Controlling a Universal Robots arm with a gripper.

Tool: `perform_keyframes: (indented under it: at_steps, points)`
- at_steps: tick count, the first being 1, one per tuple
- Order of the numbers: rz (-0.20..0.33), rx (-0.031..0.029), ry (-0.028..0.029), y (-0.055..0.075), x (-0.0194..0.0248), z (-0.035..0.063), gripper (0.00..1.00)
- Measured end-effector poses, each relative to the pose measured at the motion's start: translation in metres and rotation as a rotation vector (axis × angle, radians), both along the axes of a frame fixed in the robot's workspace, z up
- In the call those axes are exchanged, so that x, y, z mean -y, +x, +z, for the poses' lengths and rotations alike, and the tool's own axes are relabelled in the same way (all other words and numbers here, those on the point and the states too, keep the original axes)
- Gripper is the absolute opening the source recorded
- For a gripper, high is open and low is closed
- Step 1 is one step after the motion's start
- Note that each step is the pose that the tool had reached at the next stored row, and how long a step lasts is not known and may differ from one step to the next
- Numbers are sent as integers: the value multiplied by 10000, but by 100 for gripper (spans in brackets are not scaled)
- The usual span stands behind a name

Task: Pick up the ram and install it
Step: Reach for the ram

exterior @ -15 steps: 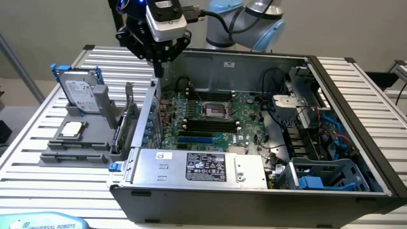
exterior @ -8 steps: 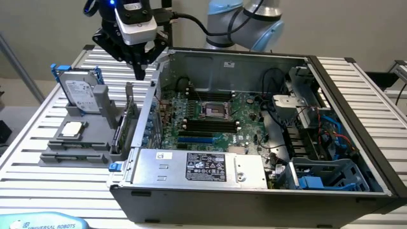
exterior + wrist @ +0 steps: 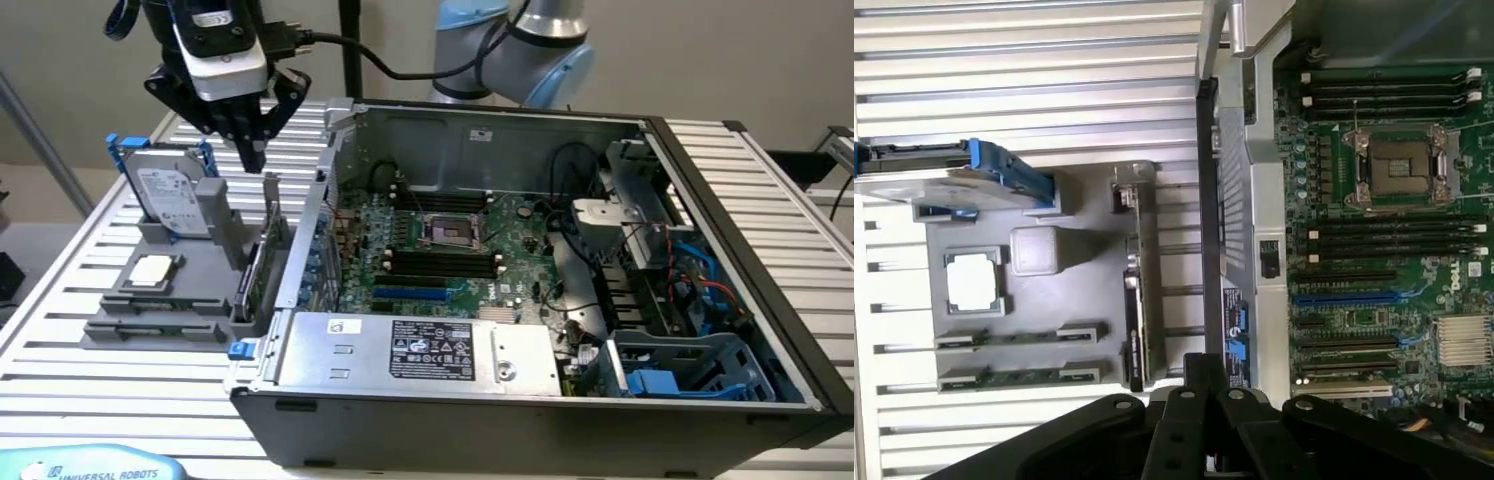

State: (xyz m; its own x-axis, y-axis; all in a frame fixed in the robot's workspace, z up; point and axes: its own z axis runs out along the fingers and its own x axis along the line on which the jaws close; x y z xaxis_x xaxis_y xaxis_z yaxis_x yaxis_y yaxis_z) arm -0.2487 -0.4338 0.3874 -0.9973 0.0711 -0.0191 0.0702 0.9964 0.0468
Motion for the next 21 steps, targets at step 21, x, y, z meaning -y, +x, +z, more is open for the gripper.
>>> perform_keyframes:
  at_steps: [21]
  points:
    - [0, 0, -88, -955, 95, -120, 11]
